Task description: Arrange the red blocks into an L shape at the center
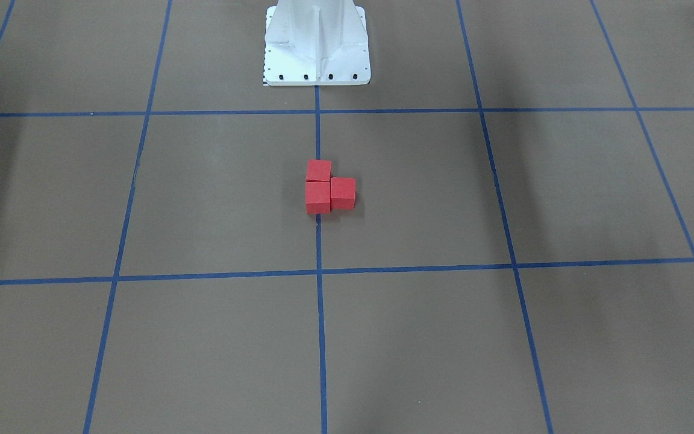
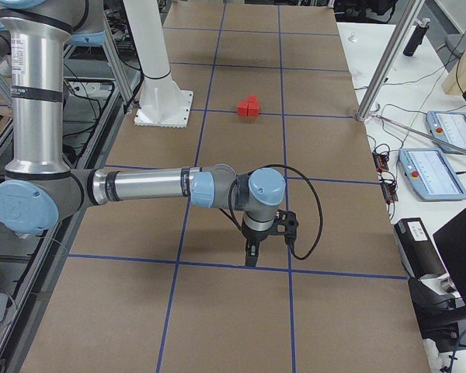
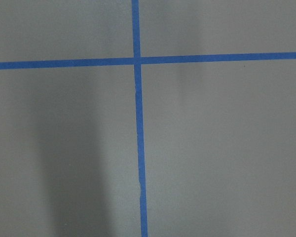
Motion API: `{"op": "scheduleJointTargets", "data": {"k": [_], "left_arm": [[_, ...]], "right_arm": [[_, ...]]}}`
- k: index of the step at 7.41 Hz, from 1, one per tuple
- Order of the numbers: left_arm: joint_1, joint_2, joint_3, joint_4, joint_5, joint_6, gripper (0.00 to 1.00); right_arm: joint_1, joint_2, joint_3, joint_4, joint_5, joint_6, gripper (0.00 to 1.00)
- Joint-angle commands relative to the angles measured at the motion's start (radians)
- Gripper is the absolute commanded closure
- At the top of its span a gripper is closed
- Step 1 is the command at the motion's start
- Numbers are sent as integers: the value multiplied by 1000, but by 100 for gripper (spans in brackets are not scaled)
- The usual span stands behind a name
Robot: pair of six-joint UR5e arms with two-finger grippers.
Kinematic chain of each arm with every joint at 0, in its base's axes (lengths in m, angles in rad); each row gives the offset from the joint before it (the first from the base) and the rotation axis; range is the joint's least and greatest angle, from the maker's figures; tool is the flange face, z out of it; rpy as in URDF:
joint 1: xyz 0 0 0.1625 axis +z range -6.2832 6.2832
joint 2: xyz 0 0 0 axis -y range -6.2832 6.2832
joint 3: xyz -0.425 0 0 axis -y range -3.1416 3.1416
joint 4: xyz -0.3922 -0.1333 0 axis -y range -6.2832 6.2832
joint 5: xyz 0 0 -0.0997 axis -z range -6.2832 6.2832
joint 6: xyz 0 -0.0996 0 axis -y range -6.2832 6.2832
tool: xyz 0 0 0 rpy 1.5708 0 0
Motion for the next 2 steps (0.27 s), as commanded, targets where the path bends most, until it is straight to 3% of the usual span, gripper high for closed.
{"op": "scheduleJointTargets", "data": {"k": [1,2], "left_arm": [[0,10,0,0,1,-2,0],[0,12,-2,0,1,0,0]], "right_arm": [[0,6,4,0,-2,0,0],[0,7,6,0,0,3,0]]}}
